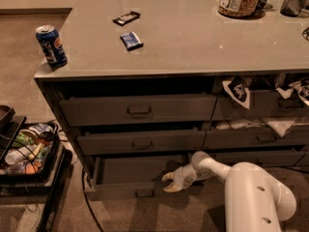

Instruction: Open bottom drawer

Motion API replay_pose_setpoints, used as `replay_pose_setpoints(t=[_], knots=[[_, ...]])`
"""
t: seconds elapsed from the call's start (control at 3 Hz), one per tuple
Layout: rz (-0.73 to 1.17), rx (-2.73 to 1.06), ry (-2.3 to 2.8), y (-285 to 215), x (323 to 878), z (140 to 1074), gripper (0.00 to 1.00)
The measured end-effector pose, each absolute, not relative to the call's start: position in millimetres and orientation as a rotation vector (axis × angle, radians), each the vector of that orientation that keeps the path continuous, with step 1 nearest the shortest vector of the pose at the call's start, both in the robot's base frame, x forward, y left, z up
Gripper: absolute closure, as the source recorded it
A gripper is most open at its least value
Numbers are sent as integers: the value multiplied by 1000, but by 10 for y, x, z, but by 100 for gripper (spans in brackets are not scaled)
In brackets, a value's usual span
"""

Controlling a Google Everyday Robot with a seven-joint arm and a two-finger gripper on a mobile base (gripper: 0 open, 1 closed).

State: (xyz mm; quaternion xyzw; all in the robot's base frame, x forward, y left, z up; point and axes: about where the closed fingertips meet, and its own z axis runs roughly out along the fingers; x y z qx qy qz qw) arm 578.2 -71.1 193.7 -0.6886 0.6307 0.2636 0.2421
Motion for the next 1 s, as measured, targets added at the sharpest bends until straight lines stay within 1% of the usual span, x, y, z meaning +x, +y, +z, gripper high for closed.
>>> replay_pose_setpoints(t=[0.33,0.67,1.0], knots=[[831,-1906,1734,-680,5620,1959,100],[832,-1906,1734,-680,5620,1959,100],[832,-1906,1734,-680,5620,1959,82]])
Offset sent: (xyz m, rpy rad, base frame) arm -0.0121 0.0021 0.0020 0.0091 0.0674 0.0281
